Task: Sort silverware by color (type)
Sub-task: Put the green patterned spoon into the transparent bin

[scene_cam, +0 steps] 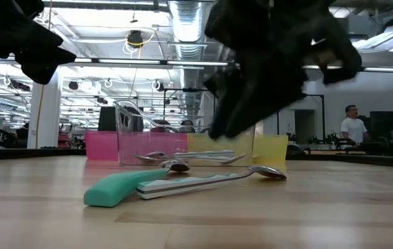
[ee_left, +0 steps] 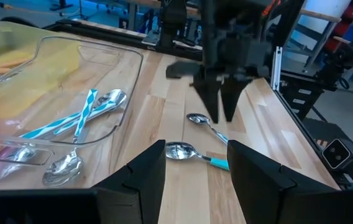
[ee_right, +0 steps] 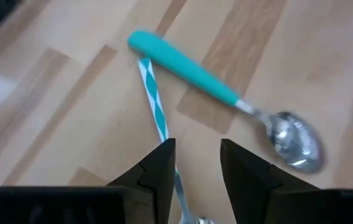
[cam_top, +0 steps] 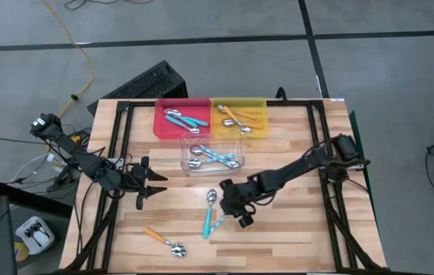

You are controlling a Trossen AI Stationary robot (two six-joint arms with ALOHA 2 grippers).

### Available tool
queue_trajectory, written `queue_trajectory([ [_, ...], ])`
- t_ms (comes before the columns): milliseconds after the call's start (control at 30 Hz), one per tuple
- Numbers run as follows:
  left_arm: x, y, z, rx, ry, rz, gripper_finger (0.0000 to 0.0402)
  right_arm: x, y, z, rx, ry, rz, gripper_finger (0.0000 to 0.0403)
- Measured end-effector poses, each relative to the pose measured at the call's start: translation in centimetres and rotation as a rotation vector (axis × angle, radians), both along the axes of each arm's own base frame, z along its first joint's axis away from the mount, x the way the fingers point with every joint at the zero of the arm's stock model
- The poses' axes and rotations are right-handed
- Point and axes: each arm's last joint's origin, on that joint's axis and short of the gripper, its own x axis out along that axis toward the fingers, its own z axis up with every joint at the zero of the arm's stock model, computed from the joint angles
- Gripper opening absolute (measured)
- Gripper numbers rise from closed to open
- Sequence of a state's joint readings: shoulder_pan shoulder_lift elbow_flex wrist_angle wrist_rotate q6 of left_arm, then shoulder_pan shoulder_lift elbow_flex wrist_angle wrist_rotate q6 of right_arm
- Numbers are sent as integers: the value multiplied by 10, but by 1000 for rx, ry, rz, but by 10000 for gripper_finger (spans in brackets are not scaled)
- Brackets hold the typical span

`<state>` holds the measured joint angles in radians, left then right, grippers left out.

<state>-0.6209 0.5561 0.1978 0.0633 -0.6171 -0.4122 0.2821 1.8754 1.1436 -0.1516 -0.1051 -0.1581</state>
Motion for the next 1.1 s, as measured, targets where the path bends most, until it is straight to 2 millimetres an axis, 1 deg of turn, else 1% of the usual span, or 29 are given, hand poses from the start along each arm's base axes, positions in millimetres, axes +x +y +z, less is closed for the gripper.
queue_trajectory([
  [67,0,0,0,0,0,0,155,1,0,-8,0,23,4,150],
  [167,0,0,0,0,0,0,155,-2,0,-13,0,71,15,150],
  [333,0,0,0,0,1,0,155,-7,-1,-17,-12,128,14,150],
  [500,0,0,0,-1,1,0,155,-6,-3,-17,-13,131,10,150],
  [767,0,0,0,-3,1,1,155,-1,-3,-39,-28,173,6,148],
  [900,0,0,0,-10,0,2,155,-2,-3,-40,-32,182,-14,124],
  [1100,0,0,0,-17,3,5,155,-3,-5,-37,-54,174,-44,56],
])
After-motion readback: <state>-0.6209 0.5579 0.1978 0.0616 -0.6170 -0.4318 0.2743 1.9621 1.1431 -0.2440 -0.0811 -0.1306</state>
